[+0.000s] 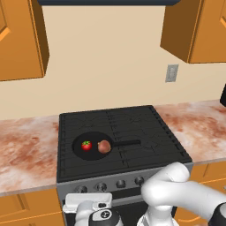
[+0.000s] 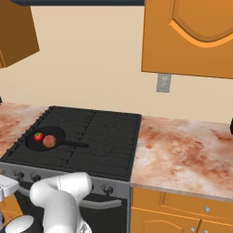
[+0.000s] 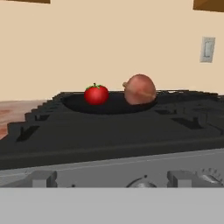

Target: Place the pan on the front left burner on the stove. Then place the tomato and the onion in the pan and turn on the front left burner.

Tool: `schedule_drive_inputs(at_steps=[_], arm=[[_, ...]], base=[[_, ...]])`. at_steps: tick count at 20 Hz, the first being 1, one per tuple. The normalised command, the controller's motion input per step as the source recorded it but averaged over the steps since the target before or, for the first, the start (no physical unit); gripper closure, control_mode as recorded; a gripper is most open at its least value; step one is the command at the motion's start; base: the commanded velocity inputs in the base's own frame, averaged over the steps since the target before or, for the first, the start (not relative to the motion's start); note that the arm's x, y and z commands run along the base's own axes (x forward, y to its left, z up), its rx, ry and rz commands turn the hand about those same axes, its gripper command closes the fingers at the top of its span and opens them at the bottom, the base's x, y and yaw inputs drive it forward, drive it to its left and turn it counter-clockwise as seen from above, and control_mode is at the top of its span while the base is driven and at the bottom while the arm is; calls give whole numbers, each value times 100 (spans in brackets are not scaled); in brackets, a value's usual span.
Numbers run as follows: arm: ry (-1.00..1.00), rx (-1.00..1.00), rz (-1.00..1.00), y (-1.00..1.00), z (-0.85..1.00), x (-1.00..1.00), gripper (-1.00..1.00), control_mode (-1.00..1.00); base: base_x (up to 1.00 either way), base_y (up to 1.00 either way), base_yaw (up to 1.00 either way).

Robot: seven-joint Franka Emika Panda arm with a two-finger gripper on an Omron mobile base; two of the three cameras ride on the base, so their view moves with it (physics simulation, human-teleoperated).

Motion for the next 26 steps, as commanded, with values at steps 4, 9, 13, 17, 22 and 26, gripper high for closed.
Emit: schedule_drive_inputs(at_steps=[4, 9, 13, 17, 22, 26], arm=[[0, 0, 0, 2, -30, 14, -100, -100], [0, 0, 0, 8, -36, 6, -100, -100], [0, 0, 0, 15, -27, 10, -100, -100], [0, 0, 0, 15, -17, 16, -100, -100], [0, 0, 0, 12, -11, 19, -100, -100], [0, 0, 0, 10, -19, 18, -100, -100]], base=[[0, 0, 0], [0, 0, 0], [0, 0, 0], [0, 0, 0], [0, 0, 0], [0, 0, 0]])
